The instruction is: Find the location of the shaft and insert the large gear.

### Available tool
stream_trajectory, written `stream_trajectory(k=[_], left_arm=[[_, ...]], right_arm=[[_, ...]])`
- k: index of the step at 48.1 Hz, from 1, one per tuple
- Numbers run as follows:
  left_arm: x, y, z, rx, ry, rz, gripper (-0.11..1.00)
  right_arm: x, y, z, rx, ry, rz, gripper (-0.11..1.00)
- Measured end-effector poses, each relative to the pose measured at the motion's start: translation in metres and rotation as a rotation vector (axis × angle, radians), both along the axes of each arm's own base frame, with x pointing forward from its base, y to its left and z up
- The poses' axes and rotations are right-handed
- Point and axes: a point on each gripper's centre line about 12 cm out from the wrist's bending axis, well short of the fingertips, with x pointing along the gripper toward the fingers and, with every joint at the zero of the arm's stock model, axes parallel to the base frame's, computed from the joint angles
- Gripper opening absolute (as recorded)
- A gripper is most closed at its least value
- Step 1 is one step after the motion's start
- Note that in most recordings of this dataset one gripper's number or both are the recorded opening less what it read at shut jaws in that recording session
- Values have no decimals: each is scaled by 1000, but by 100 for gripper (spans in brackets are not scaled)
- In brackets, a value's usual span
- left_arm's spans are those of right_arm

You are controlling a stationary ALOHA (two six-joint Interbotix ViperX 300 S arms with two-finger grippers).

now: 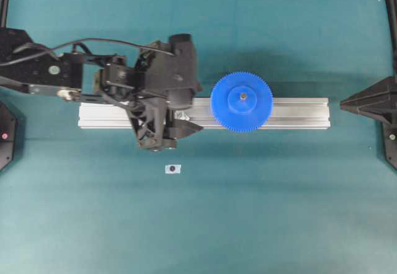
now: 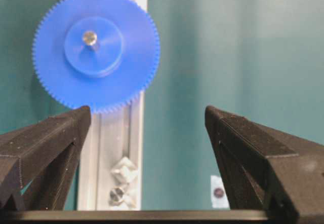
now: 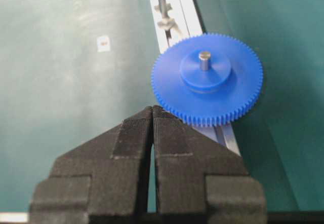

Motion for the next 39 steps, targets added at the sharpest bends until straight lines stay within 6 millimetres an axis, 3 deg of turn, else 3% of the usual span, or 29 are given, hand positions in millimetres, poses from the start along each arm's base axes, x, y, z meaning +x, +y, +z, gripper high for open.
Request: stream_trajectory(k=[27, 39], left_arm=[[-58, -3, 8, 4, -198, -7, 91], [-66, -2, 4, 6, -198, -5, 91]], right_arm=[[0, 0, 0, 0, 0, 0, 3], [0, 0, 0, 0, 0, 0, 3]])
